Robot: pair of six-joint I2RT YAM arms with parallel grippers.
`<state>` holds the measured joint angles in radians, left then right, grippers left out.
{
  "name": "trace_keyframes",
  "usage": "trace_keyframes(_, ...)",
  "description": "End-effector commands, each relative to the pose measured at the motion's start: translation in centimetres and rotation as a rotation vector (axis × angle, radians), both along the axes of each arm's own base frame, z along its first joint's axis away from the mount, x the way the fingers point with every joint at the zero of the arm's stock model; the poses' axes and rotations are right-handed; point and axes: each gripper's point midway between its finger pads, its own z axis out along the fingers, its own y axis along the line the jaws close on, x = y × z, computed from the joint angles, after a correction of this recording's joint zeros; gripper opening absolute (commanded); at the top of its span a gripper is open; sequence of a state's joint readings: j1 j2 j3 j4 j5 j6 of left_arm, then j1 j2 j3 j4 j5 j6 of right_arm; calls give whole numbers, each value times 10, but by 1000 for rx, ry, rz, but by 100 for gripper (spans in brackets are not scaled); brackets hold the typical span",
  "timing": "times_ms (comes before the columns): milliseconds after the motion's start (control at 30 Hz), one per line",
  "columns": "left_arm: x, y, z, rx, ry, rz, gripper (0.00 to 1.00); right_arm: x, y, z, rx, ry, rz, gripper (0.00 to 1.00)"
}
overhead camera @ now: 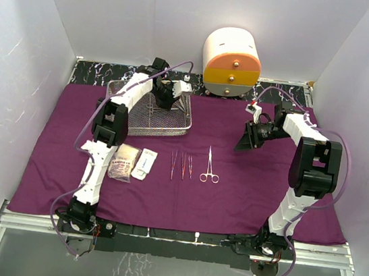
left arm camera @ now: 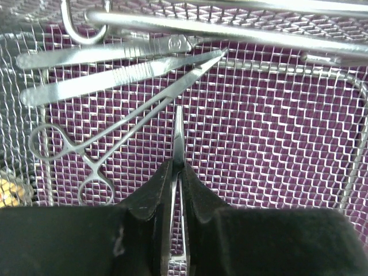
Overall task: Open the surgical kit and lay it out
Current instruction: Pick up the medical item from the container.
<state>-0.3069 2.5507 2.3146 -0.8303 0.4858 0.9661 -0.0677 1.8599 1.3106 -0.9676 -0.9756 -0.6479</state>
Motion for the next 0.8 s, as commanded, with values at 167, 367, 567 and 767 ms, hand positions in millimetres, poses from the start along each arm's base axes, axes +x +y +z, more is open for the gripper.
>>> trace_keyframes(167, -11, 31, 57, 46, -12, 124, 0, 5, 4, 9, 48, -15, -1, 31)
trace_keyframes(367, -8, 31, 66, -12, -3, 195, 0, 6, 5, 11, 55, -17, -5, 30)
trace_keyframes(567, -6, 25, 79, -76, -9, 238, 0, 14, 8, 16, 79, -23, -18, 25)
trace_keyframes(767, -12, 20, 82, -124, -7, 266, 0, 35, 21, 29, 93, -53, -17, 24)
